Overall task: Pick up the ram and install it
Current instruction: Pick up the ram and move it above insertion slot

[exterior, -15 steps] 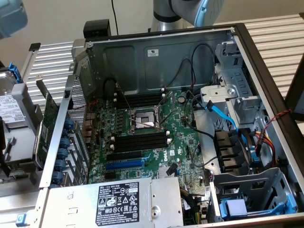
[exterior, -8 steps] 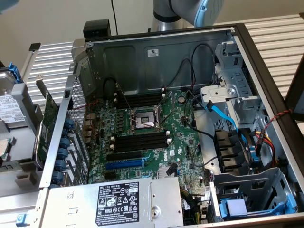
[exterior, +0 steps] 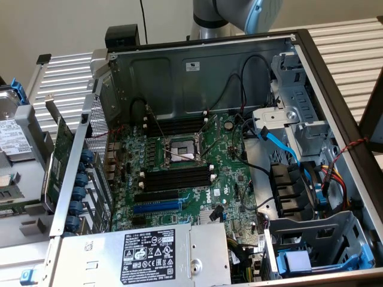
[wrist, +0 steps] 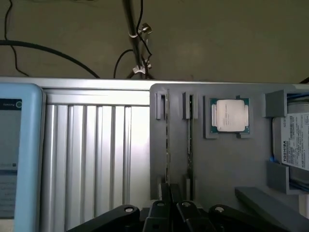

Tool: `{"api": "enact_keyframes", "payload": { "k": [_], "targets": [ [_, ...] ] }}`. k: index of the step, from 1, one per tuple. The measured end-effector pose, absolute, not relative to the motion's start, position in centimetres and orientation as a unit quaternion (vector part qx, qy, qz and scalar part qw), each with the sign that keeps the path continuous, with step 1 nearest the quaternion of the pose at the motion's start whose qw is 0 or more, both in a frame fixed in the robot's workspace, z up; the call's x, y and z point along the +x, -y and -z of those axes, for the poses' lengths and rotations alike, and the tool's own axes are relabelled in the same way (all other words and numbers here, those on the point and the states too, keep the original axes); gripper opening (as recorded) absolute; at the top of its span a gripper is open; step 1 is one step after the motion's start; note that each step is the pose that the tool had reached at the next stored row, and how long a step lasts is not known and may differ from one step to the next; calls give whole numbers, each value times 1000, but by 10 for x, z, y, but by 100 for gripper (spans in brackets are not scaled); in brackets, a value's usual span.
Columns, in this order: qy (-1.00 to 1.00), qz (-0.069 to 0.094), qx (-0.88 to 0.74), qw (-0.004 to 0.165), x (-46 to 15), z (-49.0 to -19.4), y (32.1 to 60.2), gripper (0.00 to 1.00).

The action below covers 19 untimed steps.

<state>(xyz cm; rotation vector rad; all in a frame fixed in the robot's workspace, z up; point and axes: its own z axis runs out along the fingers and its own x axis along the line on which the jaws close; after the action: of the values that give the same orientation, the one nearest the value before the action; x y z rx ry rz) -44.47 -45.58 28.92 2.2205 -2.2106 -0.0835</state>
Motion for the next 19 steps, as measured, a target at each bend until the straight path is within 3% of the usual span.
{"api": "enact_keyframes", "payload": {
  "k": [19],
  "targets": [
    [705, 27, 708, 3, -396, -375, 457, 12]
  ]
}}
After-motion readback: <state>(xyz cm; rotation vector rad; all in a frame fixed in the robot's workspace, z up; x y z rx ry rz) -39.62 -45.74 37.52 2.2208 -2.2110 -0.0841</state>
